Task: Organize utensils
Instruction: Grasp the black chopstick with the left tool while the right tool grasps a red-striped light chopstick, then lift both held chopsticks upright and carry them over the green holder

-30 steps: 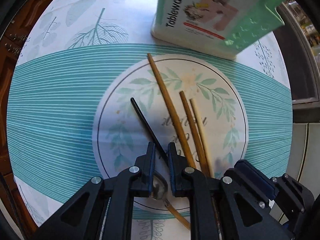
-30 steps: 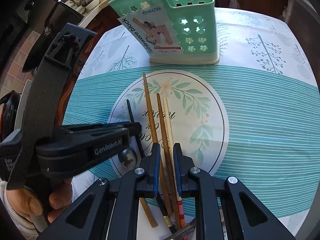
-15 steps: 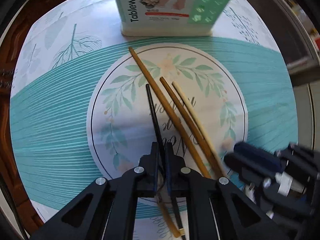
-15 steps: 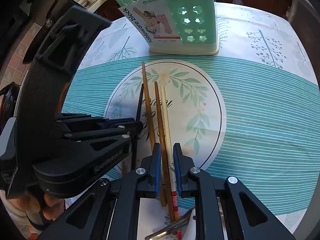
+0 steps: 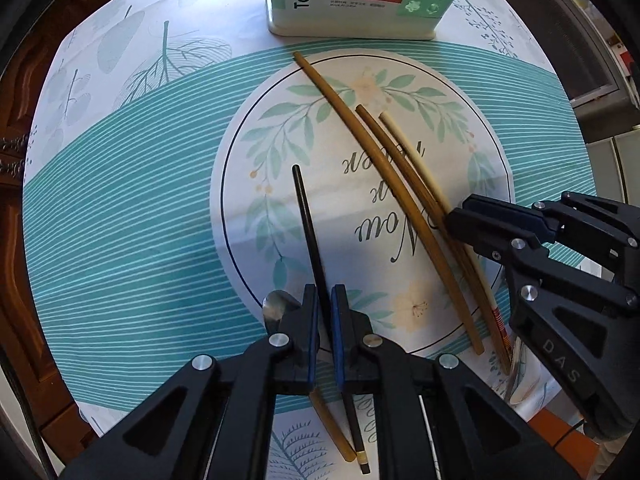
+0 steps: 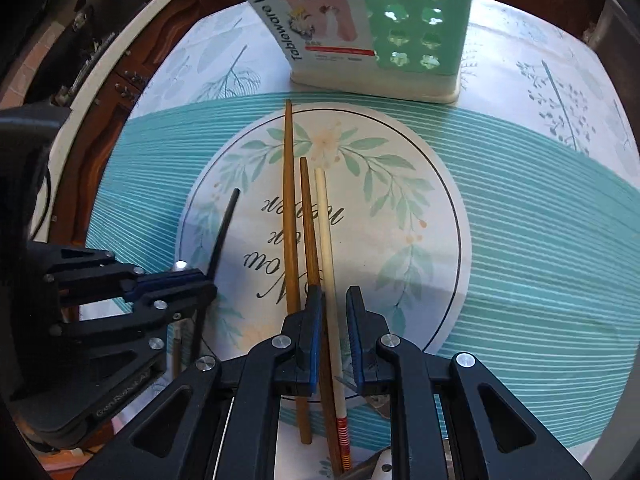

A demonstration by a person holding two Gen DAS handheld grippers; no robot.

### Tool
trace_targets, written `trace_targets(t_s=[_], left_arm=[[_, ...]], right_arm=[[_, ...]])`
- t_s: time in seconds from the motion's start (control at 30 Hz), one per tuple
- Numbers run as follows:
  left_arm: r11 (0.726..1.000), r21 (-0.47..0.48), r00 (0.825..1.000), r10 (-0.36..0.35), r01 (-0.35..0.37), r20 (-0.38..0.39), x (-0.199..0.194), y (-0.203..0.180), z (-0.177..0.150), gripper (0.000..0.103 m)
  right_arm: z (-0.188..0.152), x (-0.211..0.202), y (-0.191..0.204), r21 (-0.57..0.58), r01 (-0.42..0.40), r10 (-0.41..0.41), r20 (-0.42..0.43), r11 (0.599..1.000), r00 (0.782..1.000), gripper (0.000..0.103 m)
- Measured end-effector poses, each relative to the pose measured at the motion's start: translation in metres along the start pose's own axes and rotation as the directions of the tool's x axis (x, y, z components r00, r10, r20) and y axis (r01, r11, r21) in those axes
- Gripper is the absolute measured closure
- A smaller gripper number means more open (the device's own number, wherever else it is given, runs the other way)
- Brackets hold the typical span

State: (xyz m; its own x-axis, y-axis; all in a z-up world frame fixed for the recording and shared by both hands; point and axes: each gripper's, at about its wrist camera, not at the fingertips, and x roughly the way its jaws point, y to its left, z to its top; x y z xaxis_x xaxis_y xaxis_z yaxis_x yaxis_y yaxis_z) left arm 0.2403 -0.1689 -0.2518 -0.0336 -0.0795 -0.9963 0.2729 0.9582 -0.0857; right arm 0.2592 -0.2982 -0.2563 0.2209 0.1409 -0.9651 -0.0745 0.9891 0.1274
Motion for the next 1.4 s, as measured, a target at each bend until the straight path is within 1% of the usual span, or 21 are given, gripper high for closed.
trace_targets(t_s=[0.03,0.07,0.2,0.27,0.33,0.53,0.6,0.63,0.67,0.7,0.73,0.77,0.83,0.87,0.93,1.0,1.13,1.17,1.23,1.33,1.4], left_arm=[[1.000,-0.001,1.000,-0.006,0.006,0.000,-0.007,0.008,-0.010,0.096],[1.000,-0.004,1.000,-0.011,0.011,-0.001,-0.007,0.009,-0.011,0.091],[0.999,-0.002,0.999,-0.038,0.038,-0.009,-0.008,0.004,-0.016,0.068],[1.000,0.015,1.000,-0.024,0.024,-0.001,-0.007,0.000,-0.020,0.066],[1.000,0.026,1.000,-0.011,0.011,0.006,-0.008,-0.003,-0.024,0.065],[1.000,0.016,1.000,-0.004,0.004,0.021,-0.008,-0.003,-0.042,0.065],[0.999,0.042,1.000,0.005,-0.007,0.031,-0.008,-0.005,-0.047,0.065],[0.999,0.049,1.000,0.010,-0.011,0.030,-0.007,-0.008,-0.048,0.068],[0.998,0.052,0.999,0.033,-0.035,0.031,-0.005,-0.009,-0.050,0.084],[0.999,0.052,1.000,0.015,-0.016,0.023,-0.005,-0.006,-0.050,0.099],[0.999,0.039,1.000,-0.024,0.024,0.009,-0.005,-0.006,-0.050,0.099],[0.999,0.032,0.999,-0.035,0.035,0.003,-0.005,-0.004,-0.050,0.100],[1.000,0.018,1.000,-0.021,0.021,0.015,-0.006,-0.002,-0.051,0.101],[1.000,-0.002,0.999,-0.023,0.023,0.030,-0.007,0.000,-0.053,0.101],[0.998,-0.045,0.995,-0.043,0.047,0.093,-0.016,0.007,-0.060,0.101],[0.995,-0.066,0.986,-0.071,0.081,0.153,-0.026,0.013,-0.071,0.101],[0.995,-0.056,0.957,-0.061,0.080,0.283,-0.050,0.014,-0.093,0.101],[0.995,-0.060,0.944,-0.053,0.076,0.326,-0.057,0.013,-0.099,0.101],[0.995,-0.062,0.919,-0.045,0.075,0.392,-0.071,0.012,-0.106,0.101],[0.994,-0.068,0.869,-0.041,0.085,0.494,-0.097,0.008,-0.111,0.101],[0.994,-0.071,0.842,-0.033,0.085,0.539,-0.112,0.005,-0.111,0.101]], right_arm=[[0.001,0.004,-0.001,-0.012,0.009,-0.009,-0.003,1.000,1.000,0.089],[0.001,0.004,0.002,-0.027,0.017,-0.017,-0.006,0.999,1.000,0.089],[0.000,0.004,0.013,-0.102,0.077,-0.079,-0.017,0.992,0.997,0.091],[-0.001,0.006,0.008,-0.101,0.083,-0.088,-0.048,0.991,0.995,0.093],[-0.003,0.006,0.006,-0.113,0.087,-0.094,-0.053,0.990,0.994,0.096],[-0.007,0.003,0.011,-0.133,0.100,-0.108,-0.053,0.986,0.993,0.096],[-0.002,0.005,0.016,-0.133,0.104,-0.112,-0.056,0.986,0.992,0.096],[-0.001,0.005,0.016,-0.129,0.102,-0.110,-0.059,0.986,0.992,0.096],[0.001,0.004,0.017,-0.127,0.102,-0.110,-0.063,0.987,0.992,0.096],[0.004,0.005,0.019,-0.131,0.106,-0.115,-0.063,0.986,0.991,0.096],[0.007,0.007,0.021,-0.131,0.109,-0.118,-0.063,0.985,0.991,0.096],[0.012,0.011,0.024,-0.125,0.105,-0.114,-0.060,0.987,0.992,0.096],[0.014,0.013,0.024,-0.117,0.084,-0.092,-0.061,0.990,0.994,0.098],[0.014,0.011,0.024,-0.096,0.060,-0.066,-0.061,0.994,0.996,0.098],[0.012,0.001,0.025,-0.068,0.038,-0.038,-0.002,0.997,0.999,0.098],[0.007,-0.014,0.021,-0.030,-0.014,0.016,0.069,0.999,0.997,0.098],[-0.005,-0.041,0.015,-0.002,-0.090,0.089,0.180,0.996,0.980,0.099],[-0.008,-0.046,0.015,-0.001,-0.098,0.096,0.203,0.995,0.974,0.099],[-0.019,-0.062,0.013,-0.009,-0.131,0.128,0.277,0.991,0.952,0.099],[-0.041,-0.080,0.014,-0.026,-0.144,0.144,0.369,0.989,0.918,0.099],[-0.049,-0.091,0.011,-0.029,-0.147,0.146,0.427,0.989,0.893,0.099]])
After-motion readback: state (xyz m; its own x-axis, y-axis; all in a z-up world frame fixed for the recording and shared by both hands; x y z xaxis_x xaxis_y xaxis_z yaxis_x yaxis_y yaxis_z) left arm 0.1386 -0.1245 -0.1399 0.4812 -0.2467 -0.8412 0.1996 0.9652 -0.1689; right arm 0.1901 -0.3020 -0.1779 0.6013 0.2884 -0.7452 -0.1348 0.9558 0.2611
